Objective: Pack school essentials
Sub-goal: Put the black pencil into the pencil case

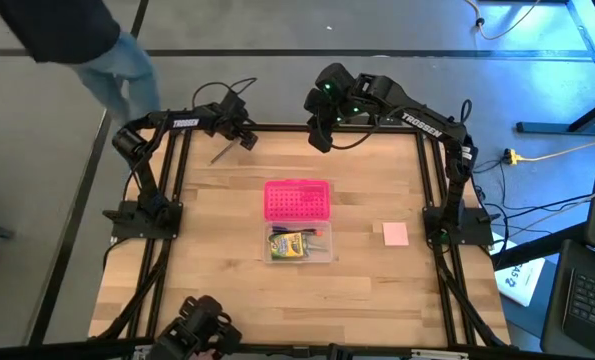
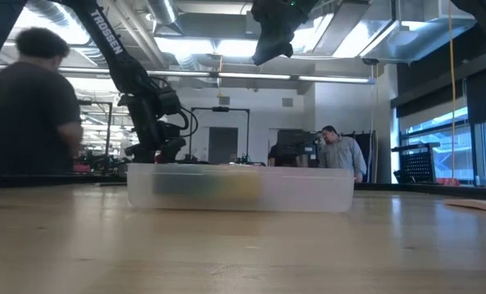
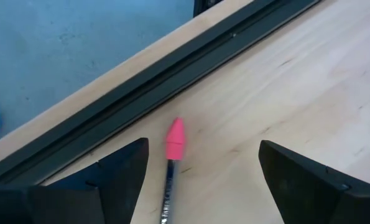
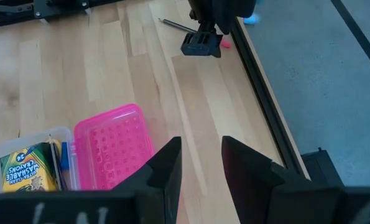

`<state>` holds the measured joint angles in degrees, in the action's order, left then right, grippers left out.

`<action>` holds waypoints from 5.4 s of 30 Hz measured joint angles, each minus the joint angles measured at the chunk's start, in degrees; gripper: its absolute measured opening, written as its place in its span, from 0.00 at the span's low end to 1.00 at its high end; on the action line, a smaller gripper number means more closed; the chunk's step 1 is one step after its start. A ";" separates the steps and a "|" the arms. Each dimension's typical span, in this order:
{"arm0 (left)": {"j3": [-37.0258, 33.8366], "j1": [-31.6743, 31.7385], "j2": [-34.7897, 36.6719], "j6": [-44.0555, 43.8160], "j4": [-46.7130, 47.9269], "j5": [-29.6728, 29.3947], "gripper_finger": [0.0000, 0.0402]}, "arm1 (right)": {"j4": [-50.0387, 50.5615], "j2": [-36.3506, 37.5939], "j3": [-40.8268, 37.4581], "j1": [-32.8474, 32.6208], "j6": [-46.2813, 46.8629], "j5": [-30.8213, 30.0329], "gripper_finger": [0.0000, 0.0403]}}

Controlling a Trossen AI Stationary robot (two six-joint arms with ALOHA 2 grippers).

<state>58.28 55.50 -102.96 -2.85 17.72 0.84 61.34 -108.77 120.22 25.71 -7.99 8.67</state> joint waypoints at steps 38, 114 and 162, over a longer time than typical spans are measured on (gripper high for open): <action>0.00 0.81 -2.40 1.97 -1.15 -0.37 0.41 | 0.09 0.00 -0.01 0.00 0.17 0.00 0.29; -0.06 -8.47 16.73 1.33 14.60 -0.42 0.05 | 4.89 2.32 -0.04 0.26 -3.24 0.18 0.29; 0.11 -56.02 20.06 -7.23 -8.16 -5.03 0.05 | 19.28 14.02 0.00 -16.89 5.22 -3.01 0.29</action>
<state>58.39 -0.51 -82.90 -10.09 9.56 -4.19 80.62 -94.75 120.22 8.83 -2.76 5.66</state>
